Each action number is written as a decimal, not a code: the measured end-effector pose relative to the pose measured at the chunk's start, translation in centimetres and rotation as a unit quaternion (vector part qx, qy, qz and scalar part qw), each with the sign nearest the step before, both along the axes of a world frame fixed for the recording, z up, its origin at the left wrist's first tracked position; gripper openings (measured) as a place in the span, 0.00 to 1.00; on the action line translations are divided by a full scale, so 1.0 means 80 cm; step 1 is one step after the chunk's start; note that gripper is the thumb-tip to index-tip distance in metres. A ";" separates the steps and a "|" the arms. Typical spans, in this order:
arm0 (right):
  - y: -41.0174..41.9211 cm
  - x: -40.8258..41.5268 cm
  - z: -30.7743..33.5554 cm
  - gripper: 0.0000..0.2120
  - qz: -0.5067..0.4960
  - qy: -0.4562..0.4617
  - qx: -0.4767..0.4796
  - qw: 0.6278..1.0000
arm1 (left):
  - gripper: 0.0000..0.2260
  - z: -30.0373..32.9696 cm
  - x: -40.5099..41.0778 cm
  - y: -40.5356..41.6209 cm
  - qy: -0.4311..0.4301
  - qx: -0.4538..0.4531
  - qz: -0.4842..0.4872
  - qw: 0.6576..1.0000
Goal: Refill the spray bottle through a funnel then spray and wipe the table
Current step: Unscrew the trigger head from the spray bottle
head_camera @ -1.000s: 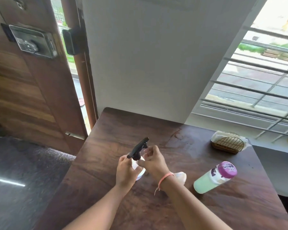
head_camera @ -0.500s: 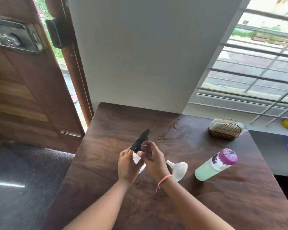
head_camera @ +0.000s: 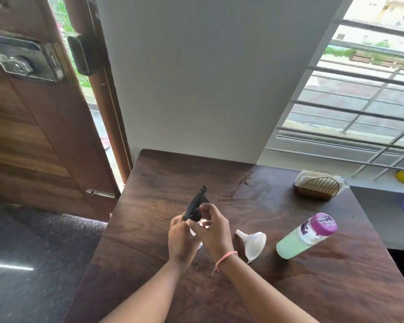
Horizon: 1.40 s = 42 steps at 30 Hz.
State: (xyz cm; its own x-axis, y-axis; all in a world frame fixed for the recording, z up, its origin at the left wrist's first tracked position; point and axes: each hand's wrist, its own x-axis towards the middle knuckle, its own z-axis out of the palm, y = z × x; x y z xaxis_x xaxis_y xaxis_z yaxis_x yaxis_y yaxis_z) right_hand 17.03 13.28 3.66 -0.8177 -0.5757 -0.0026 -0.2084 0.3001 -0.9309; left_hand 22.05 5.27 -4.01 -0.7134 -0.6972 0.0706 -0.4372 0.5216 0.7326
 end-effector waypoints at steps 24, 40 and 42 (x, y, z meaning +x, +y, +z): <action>-0.035 -0.037 0.099 0.11 0.031 -0.037 -0.216 0.975 | 0.16 0.020 -0.007 -0.016 0.049 0.040 -0.024 0.998; -0.039 -0.036 0.137 0.18 0.144 0.054 -0.214 0.965 | 0.18 0.024 -0.011 -0.017 0.043 0.037 -0.011 0.998; -0.039 -0.035 0.140 0.19 0.160 0.062 -0.206 0.964 | 0.17 0.025 -0.012 -0.016 0.042 0.039 -0.006 0.998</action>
